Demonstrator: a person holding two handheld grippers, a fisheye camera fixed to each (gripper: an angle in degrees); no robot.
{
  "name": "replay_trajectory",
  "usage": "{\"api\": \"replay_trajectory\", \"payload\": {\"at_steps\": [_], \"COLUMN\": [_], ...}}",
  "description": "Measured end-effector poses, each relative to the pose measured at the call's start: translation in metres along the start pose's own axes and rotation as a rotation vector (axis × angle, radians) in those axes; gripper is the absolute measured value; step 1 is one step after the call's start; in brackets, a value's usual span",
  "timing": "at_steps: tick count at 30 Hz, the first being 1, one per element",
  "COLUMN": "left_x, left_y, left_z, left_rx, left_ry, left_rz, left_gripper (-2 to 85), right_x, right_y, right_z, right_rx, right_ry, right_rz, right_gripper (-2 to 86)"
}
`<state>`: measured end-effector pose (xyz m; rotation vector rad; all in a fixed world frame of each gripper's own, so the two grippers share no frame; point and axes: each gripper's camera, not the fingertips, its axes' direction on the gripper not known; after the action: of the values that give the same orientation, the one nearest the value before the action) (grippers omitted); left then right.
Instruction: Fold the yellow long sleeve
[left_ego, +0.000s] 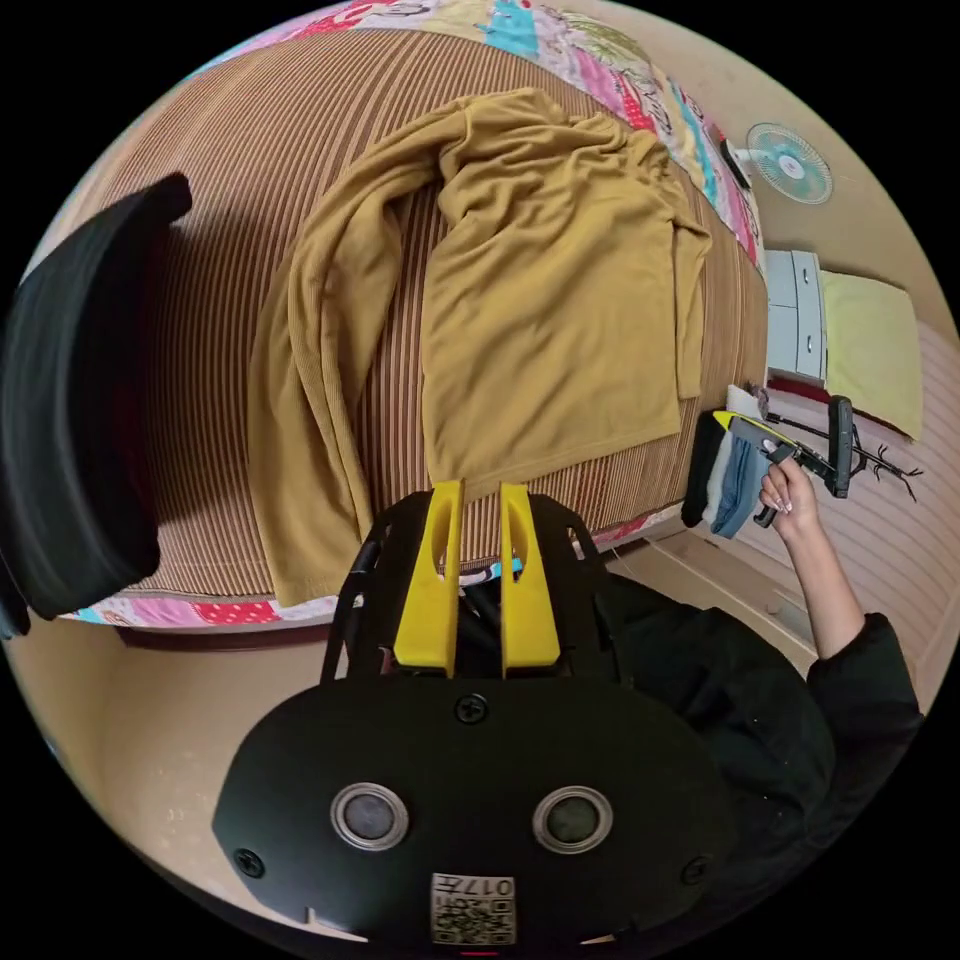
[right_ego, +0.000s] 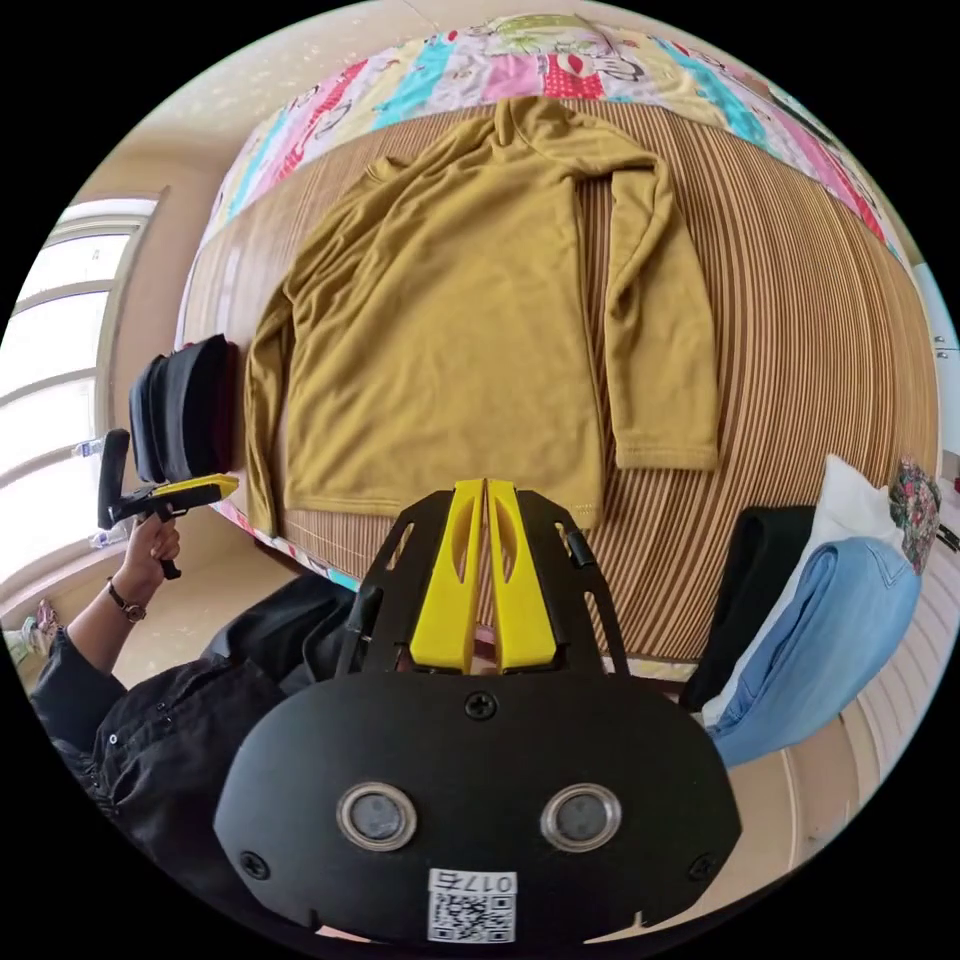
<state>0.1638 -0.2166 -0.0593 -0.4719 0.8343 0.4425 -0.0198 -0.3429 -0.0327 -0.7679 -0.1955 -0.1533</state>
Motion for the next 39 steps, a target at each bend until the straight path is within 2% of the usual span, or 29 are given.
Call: {"api": "replay_trajectory", "payload": {"at_steps": [3,8,11,14,17,20,25,28,30,32,36,39], "left_x": [-0.007,-0.002,-0.008,-0.003,0.014,0.03,0.033,0.018,-0.007,-0.045,-0.068,-0.052], "left_y": [-0.014,-0.06,-0.069,-0.057,-0.036,-0.01,0.032,0.059,0.07,0.087,0.111,0.12], "left_z": [0.021,0.045,0.064,0.065,0.083,0.103,0.129,0.114,0.098,0.07,0.026,0.01], "left_rx": [0.005,0.042,-0.003,0.013,-0.085,-0.197,-0.34,-0.267,-0.227,-0.148,0.04,0.112], "left_ry": [0.019,-0.077,-0.101,-0.106,-0.179,-0.245,-0.25,-0.211,-0.231,-0.279,-0.212,-0.371], "left_rz": [-0.026,0.05,-0.024,-0.081,-0.058,-0.013,0.052,0.078,-0.015,-0.208,-0.279,-0.272], "left_gripper": [6.6,6.4,4.2,3.3,3.1,3.0,2.8,3.1,3.1,6.2,7.0,7.3], "right_x": [0.01,0.013,0.014,-0.001,-0.004,0.002,0.017,0.025,0.036,0.047,0.066,0.066], "right_y": [-0.021,-0.067,-0.083,-0.06,-0.025,0.023,0.086,0.103,0.098,0.089,0.074,0.073], "right_z": [0.022,0.053,0.095,0.107,0.128,0.147,0.179,0.181,0.186,0.19,0.199,0.202], "right_rx": [-0.002,0.044,-0.069,-0.001,-0.083,-0.144,-0.244,-0.2,-0.23,-0.287,-0.424,-0.478], "right_ry": [0.023,0.146,0.175,0.274,0.33,0.33,0.266,0.222,0.172,0.126,0.05,0.048], "right_rz": [-0.03,-0.046,-0.035,-0.109,-0.127,-0.12,-0.056,-0.024,0.003,0.042,0.105,0.088], "right_gripper": [0.8,1.7,3.0,3.6,3.5,3.0,2.6,2.6,2.6,2.5,2.4,2.2]}}
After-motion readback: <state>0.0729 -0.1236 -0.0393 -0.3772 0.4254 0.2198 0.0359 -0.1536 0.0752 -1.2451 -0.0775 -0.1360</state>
